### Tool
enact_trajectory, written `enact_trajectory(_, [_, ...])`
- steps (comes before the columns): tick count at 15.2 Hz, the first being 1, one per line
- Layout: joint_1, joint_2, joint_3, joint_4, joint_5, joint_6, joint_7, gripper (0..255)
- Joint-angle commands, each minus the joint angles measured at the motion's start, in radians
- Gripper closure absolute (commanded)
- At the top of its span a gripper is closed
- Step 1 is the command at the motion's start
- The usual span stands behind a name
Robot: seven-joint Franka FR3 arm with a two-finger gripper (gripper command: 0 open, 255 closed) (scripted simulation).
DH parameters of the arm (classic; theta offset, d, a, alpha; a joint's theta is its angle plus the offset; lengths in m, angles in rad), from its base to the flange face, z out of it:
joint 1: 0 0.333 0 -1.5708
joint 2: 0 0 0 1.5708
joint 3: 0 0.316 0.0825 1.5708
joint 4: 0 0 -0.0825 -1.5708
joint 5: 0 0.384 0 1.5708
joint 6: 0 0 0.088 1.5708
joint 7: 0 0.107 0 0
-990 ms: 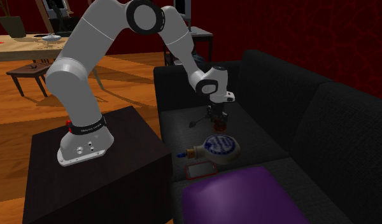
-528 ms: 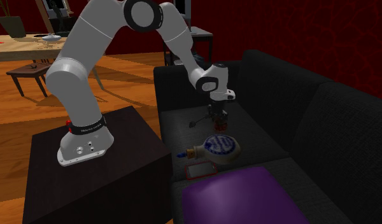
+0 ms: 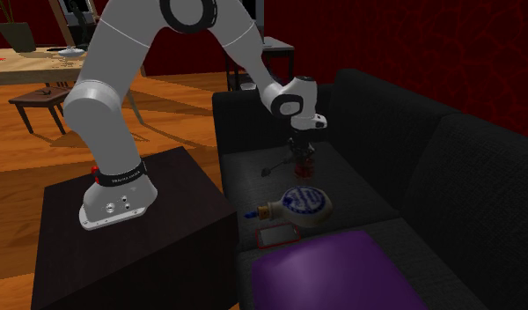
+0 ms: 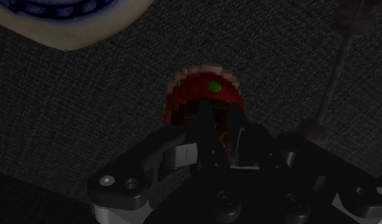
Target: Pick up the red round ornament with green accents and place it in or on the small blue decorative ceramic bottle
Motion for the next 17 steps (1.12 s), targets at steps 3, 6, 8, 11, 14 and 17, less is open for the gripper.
enact_trajectory(3, [0.005, -0.047, -0.005, -0.012, -0.005, -0.035, 0.005, 255])
enact_trajectory(6, [0.007, -0.080, -0.009, -0.017, -0.009, -0.062, 0.008, 255])
enact_trajectory(8, [0.009, -0.101, -0.011, -0.020, -0.012, -0.081, 0.010, 255])
enact_trajectory(11, [0.011, -0.132, -0.014, -0.022, -0.016, -0.110, 0.013, 255])
enact_trajectory(14, [0.014, -0.162, -0.017, -0.022, -0.020, -0.140, 0.016, 255])
enact_trajectory(17, [0.016, -0.191, -0.020, -0.020, -0.025, -0.170, 0.019, 255])
